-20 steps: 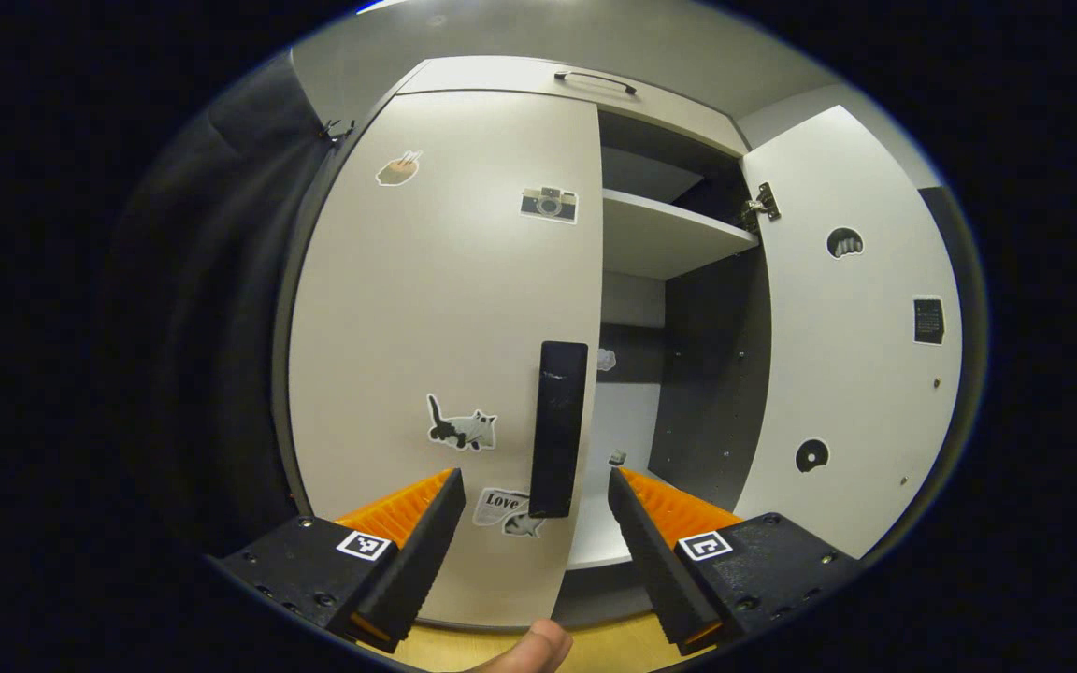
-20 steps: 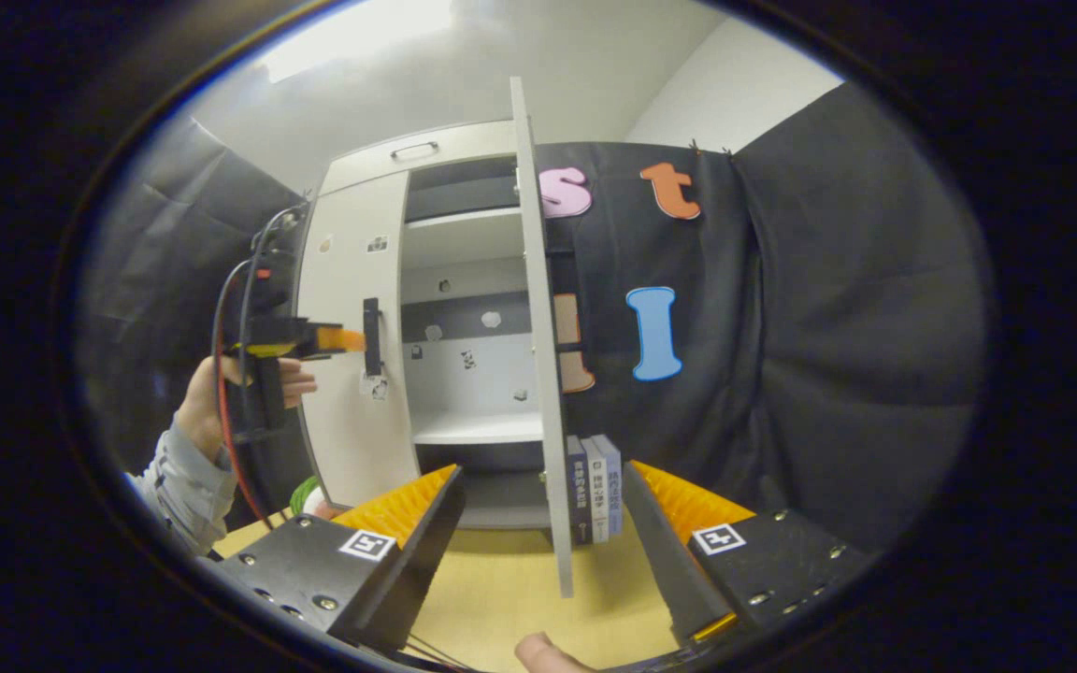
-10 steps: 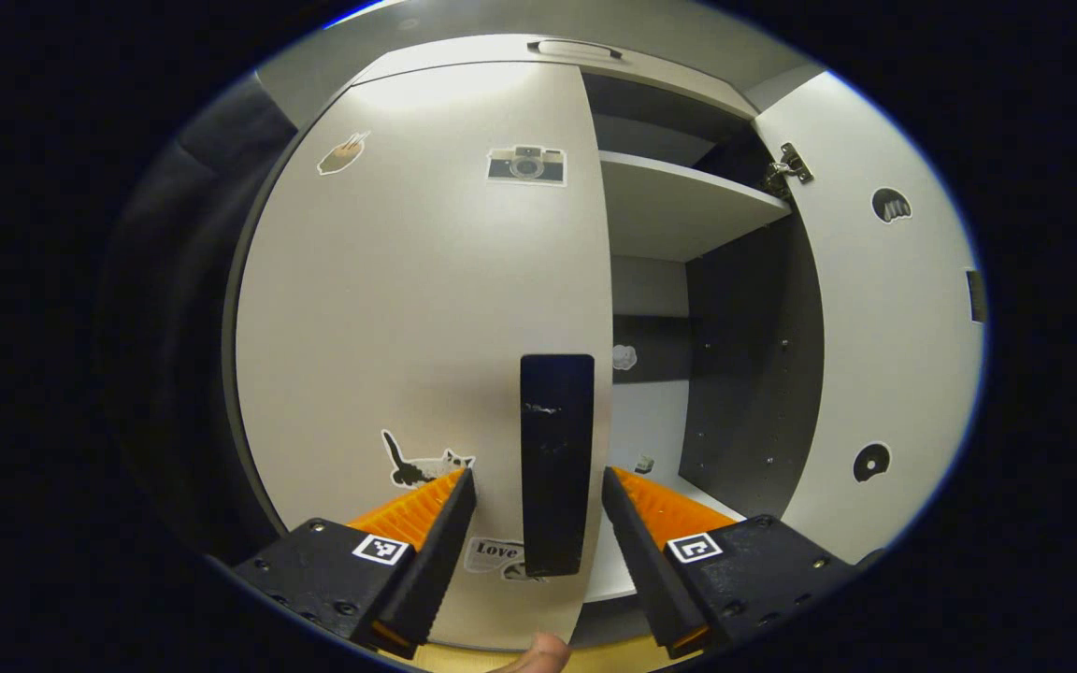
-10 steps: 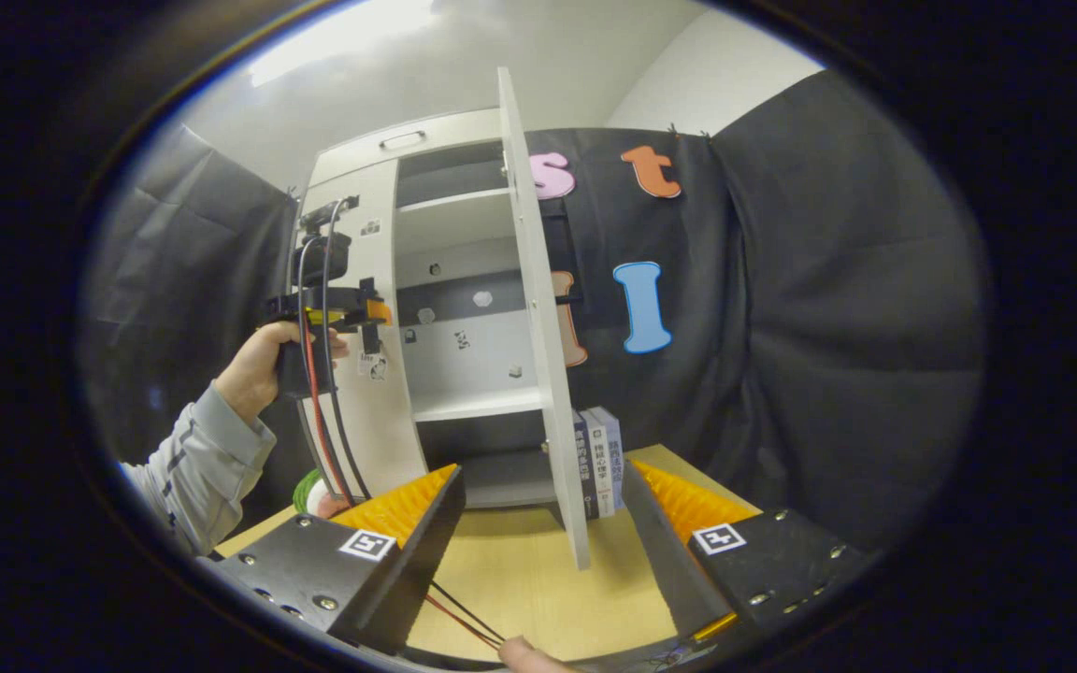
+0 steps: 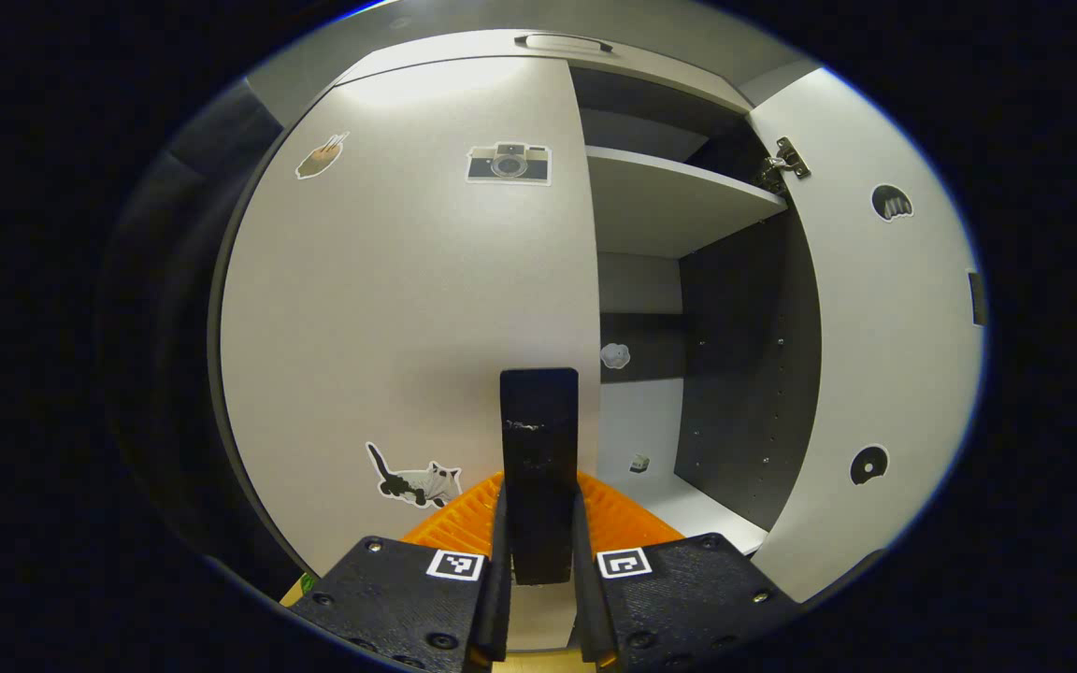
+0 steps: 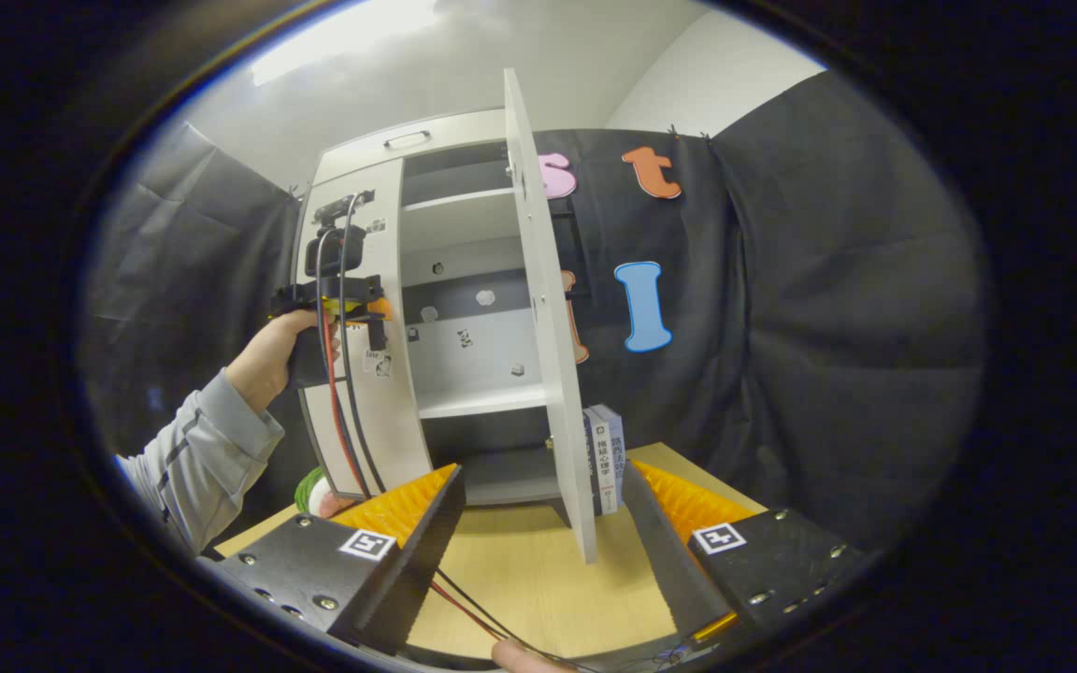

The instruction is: Open the right door of the double-door shoe cabinet with the right hand, and open the left door with the left hand.

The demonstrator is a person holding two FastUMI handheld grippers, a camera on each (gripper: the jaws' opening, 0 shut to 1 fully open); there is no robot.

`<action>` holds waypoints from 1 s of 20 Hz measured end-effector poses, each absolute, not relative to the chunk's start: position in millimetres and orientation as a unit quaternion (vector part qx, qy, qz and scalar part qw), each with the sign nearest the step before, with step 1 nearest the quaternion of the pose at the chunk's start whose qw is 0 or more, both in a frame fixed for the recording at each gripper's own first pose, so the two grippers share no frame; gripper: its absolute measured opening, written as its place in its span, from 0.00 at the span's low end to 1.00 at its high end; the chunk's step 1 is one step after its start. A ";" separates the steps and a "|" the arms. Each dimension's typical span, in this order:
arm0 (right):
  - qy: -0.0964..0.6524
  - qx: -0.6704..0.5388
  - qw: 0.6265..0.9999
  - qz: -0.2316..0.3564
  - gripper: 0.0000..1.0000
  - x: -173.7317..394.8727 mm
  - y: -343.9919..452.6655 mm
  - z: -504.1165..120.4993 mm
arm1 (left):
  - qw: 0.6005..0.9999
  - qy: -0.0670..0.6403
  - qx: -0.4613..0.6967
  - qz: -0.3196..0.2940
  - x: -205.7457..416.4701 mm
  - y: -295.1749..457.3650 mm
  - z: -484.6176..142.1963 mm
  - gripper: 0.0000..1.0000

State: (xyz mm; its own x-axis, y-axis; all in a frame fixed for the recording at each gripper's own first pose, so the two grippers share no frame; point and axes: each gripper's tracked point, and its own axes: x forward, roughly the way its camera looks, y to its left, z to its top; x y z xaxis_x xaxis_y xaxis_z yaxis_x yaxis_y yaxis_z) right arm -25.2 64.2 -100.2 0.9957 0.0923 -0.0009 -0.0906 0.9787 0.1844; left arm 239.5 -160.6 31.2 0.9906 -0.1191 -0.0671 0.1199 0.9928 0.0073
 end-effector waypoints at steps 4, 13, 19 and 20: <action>0.006 0.094 0.995 0.042 0.96 -41.8 64.2 -100.2 | 0.997 0.039 0.004 -0.062 234.6 -159.7 30.9 0.28; -0.001 0.110 0.994 0.023 0.99 -70.5 57.6 -96.0 | 0.995 0.056 -0.003 -0.086 183.3 -145.1 33.2 0.24; -0.008 0.101 0.995 0.000 0.99 -82.8 55.3 -95.2 | 0.994 0.055 0.002 -0.097 150.9 -129.4 36.3 0.25; -0.010 0.102 0.995 0.001 0.99 -84.1 56.5 -94.0 | 0.994 0.056 0.002 -0.097 147.1 -127.3 36.4 0.24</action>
State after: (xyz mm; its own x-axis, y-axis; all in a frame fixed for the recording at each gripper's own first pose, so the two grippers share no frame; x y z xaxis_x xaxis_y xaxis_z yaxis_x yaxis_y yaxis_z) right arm -84.1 56.5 -94.0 0.9998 0.0000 0.0192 -0.0039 0.9792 0.2030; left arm 147.1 -127.3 36.4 0.9749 -0.1929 -0.1112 0.1933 0.9811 -0.0071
